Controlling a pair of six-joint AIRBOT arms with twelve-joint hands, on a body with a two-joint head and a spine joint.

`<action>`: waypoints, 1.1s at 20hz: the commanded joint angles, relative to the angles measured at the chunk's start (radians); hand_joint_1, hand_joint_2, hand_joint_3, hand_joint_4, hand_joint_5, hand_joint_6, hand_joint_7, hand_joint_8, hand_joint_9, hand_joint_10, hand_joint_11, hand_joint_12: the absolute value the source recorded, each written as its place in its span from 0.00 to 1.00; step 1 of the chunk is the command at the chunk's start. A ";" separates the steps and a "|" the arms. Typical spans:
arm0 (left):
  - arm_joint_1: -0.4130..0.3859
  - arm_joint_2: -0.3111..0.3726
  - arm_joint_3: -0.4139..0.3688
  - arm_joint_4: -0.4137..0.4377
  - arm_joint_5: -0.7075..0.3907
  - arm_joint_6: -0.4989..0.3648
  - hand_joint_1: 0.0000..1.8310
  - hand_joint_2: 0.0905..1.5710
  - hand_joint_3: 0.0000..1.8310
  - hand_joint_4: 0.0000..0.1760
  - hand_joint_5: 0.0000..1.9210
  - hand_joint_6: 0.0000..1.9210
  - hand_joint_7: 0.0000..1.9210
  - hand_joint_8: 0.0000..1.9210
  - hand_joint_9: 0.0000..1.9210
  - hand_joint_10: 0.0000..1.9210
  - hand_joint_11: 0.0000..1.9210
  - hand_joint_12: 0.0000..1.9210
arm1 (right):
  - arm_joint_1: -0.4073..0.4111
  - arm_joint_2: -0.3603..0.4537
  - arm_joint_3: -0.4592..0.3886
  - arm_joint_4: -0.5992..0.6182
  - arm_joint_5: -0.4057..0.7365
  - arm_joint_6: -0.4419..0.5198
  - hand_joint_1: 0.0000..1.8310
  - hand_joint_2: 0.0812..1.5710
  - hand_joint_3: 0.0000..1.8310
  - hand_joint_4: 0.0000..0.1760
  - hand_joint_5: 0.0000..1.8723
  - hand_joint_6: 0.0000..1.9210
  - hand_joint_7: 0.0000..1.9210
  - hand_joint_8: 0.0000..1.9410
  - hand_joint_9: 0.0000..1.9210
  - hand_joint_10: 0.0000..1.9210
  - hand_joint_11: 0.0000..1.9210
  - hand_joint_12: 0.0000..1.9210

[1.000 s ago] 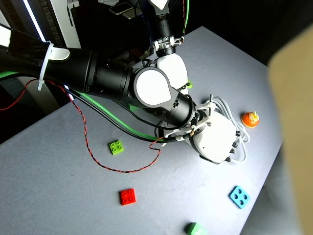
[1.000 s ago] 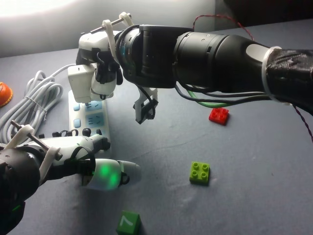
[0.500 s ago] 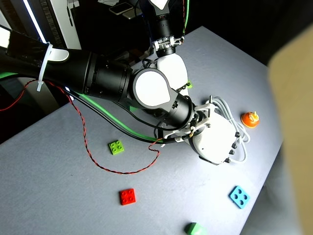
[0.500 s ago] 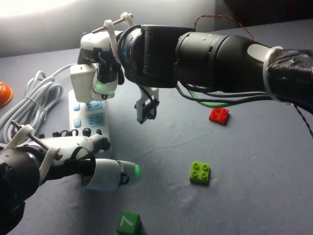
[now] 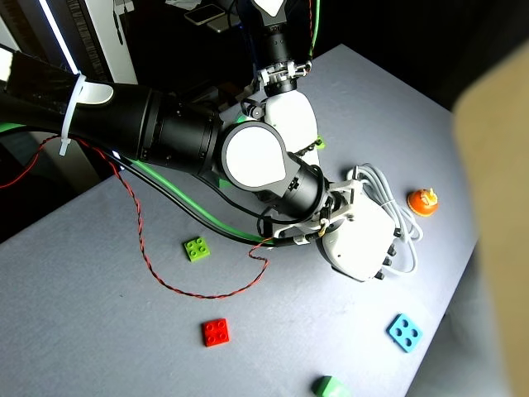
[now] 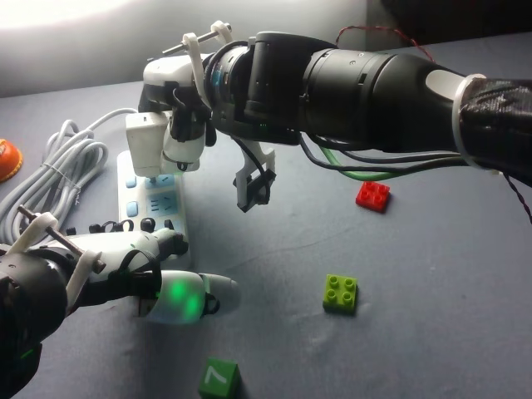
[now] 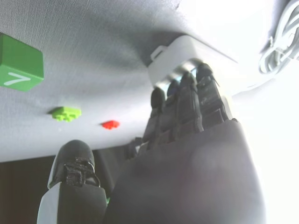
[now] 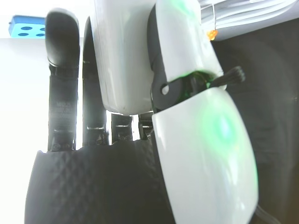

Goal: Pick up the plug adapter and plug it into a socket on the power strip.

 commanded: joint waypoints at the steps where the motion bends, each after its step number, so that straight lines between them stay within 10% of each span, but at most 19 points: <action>1: 0.003 0.010 -0.001 0.024 0.016 -0.003 0.00 0.73 0.00 0.00 0.00 0.00 0.00 0.00 0.00 0.00 0.00 0.00 | 0.006 0.005 0.003 -0.018 0.052 -0.014 0.74 0.74 0.00 0.00 0.42 0.55 0.45 0.63 0.42 0.75 0.40 0.76; 22: 0.003 0.010 0.000 0.025 0.020 -0.017 0.00 0.73 0.00 0.00 0.00 0.00 0.00 0.00 0.00 0.00 0.00 0.00 | -0.031 -0.044 0.001 -0.019 0.075 -0.122 0.74 0.73 0.00 0.00 0.44 0.54 0.45 0.62 0.43 0.74 0.40 0.77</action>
